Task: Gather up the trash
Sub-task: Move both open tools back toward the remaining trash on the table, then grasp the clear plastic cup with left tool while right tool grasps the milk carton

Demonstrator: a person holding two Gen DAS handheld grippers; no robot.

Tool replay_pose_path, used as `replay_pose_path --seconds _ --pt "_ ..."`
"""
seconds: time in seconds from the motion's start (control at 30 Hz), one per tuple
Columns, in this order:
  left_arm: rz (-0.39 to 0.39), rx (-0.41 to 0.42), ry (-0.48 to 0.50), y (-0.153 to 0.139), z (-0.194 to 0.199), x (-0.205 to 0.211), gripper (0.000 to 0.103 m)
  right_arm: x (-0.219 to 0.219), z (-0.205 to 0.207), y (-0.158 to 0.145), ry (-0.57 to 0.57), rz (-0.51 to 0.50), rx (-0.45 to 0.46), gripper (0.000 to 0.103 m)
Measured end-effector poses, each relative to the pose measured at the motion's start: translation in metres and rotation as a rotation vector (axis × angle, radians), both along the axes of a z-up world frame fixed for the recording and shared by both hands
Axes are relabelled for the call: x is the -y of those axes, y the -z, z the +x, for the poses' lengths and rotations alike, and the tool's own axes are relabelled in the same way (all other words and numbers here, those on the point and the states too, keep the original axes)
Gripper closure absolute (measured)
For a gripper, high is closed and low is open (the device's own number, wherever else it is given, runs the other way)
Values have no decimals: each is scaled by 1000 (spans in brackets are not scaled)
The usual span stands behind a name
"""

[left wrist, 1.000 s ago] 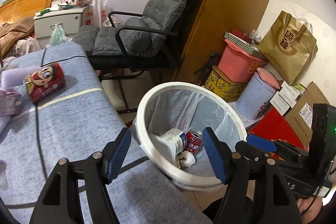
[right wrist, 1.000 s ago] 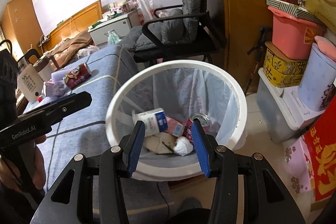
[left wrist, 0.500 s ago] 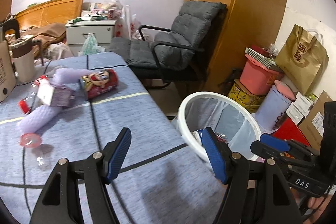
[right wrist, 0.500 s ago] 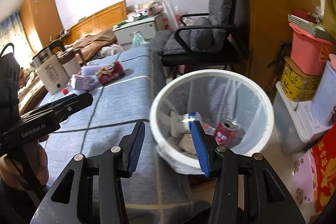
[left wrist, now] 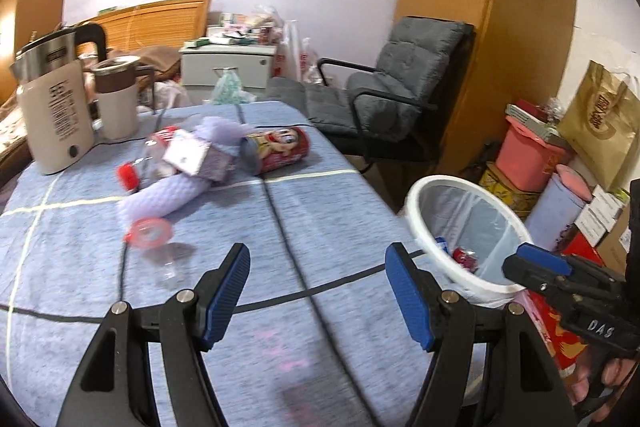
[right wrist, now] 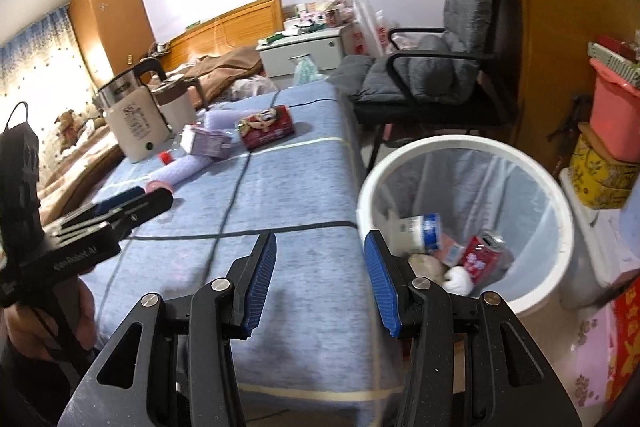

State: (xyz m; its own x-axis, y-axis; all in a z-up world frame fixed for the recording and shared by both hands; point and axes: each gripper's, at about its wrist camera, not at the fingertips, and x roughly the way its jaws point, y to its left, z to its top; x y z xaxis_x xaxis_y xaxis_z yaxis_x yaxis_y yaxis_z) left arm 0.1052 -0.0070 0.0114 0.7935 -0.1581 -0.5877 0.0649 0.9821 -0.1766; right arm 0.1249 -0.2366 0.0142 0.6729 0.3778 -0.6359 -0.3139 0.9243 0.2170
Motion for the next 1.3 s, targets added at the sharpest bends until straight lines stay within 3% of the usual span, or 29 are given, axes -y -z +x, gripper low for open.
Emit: replay_pose_path --seconds 0.4,0.77,1.1,1.17,1.23,1.3 --pt "-20 -31 -125 6 -13 -56 31 -32 11 1 -87 0 -3 56" --pt "-19 -53 -174 20 0 -86 32 -53 25 6 -115 -11 -31 56" --pt "-26 -136 -206 45 39 -98 44 -72 40 8 -141 -19 -32 56" --pt "-29 -159 -212 51 46 -100 50 -77 44 8 -149 -20 -32 56" --pt "-33 -184 -212 56 52 -101 65 -84 49 9 -160 -22 -34 56" --pt "-43 -215 -207 62 58 -101 72 -92 54 9 -172 -24 -34 56"
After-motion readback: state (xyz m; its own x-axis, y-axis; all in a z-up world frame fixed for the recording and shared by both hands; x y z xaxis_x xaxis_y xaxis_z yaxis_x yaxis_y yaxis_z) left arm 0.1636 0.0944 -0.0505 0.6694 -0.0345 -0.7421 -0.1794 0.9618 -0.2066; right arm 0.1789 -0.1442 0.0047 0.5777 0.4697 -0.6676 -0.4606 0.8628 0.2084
